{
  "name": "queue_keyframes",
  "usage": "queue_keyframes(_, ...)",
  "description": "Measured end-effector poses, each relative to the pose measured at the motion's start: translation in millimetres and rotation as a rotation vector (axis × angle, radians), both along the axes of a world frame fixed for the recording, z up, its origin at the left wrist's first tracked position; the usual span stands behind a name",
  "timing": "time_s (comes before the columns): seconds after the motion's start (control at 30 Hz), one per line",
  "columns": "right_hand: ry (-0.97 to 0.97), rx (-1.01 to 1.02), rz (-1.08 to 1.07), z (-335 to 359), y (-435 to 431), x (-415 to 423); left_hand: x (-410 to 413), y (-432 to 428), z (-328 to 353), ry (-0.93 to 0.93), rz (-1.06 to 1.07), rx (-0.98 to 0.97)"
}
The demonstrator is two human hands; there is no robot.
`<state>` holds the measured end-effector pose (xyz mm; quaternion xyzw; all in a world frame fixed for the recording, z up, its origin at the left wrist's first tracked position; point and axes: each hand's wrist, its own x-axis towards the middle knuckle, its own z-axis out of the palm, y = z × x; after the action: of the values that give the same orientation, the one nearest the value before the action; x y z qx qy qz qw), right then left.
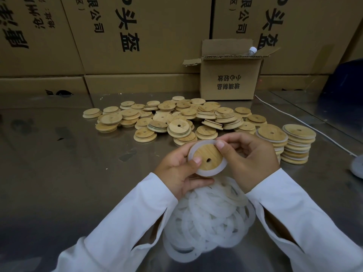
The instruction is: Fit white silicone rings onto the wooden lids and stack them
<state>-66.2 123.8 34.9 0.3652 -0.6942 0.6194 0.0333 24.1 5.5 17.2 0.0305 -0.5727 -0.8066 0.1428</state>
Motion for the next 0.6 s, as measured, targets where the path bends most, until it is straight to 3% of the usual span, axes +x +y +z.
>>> queue_keyframes(0.43,-0.023,0.020,-0.006,3.4,-0.6,-0.4,-1.7,3.5,0.5,0.053,0.112,-0.027)
queue_keyframes(0.6,0.068,0.074,-0.053,0.0,0.6,0.5,-1.5,2.8,1.3,0.051,0.105,-0.003)
